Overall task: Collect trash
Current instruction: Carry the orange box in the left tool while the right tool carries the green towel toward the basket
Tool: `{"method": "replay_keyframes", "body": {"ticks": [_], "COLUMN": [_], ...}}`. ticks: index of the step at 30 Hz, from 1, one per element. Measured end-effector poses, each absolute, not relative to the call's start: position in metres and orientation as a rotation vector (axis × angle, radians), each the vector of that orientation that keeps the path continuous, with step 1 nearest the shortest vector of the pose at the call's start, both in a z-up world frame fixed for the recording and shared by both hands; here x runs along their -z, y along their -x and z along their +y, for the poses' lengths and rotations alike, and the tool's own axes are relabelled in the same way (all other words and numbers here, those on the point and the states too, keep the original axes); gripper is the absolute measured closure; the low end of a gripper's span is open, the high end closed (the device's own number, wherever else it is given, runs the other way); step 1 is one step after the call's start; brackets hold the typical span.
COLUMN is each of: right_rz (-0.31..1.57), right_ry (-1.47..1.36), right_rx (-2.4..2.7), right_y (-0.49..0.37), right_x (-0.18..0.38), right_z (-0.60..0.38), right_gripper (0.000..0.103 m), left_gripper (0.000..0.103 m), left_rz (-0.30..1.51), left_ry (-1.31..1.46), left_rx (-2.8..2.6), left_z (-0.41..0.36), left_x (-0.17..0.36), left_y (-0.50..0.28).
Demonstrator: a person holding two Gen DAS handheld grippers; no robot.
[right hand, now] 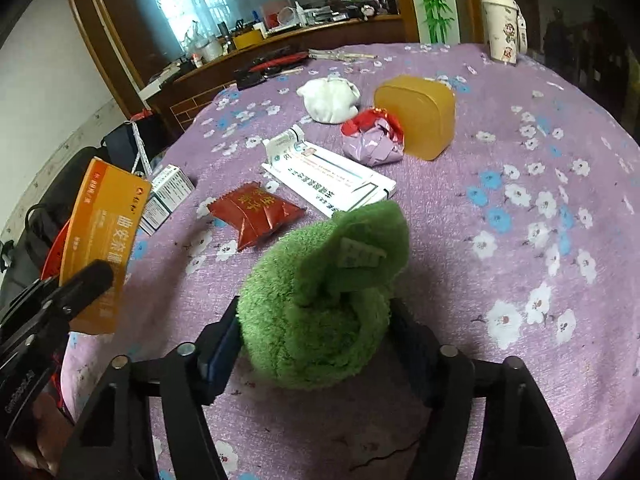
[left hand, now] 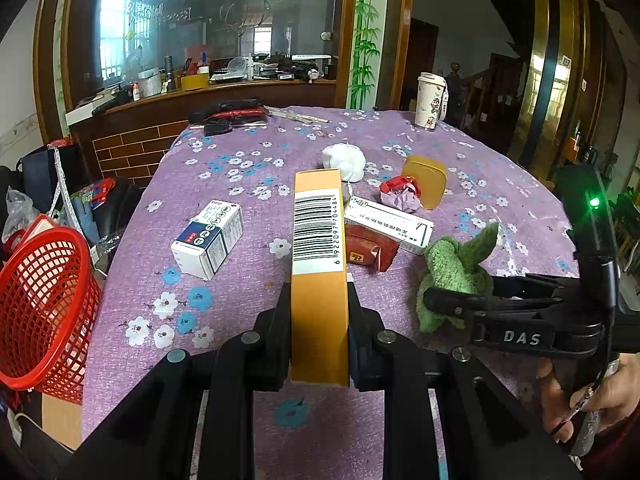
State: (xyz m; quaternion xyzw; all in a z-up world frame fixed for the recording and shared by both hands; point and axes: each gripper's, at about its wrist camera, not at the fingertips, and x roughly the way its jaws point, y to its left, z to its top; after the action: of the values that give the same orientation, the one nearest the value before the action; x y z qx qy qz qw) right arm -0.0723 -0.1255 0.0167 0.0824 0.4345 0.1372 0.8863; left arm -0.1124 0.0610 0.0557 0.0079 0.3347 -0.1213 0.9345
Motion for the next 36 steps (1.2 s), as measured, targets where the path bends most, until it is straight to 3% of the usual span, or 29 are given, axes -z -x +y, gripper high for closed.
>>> {"method": "replay_keyframes", "body": {"ticks": [11, 36], "right_rz": [0.809, 0.791], "right_ry": [-0.160, -0.085], "right_rx": [-0.321, -0.409], "right_y": [0.093, 0.100], "right_x": [-0.048, -0.071], "right_z": [-0.128, -0.077], "right_gripper": [0.033, 0.033], "left_gripper": [0.082, 0.082], "left_rz": [0.669, 0.613], "left_ry": [-0.009, 0.050], "left_rx": [0.244, 0.177], "left_z": [0.063, 0.106], "left_x": [-0.061, -0.079], "left_y": [0.118, 0.140]}}
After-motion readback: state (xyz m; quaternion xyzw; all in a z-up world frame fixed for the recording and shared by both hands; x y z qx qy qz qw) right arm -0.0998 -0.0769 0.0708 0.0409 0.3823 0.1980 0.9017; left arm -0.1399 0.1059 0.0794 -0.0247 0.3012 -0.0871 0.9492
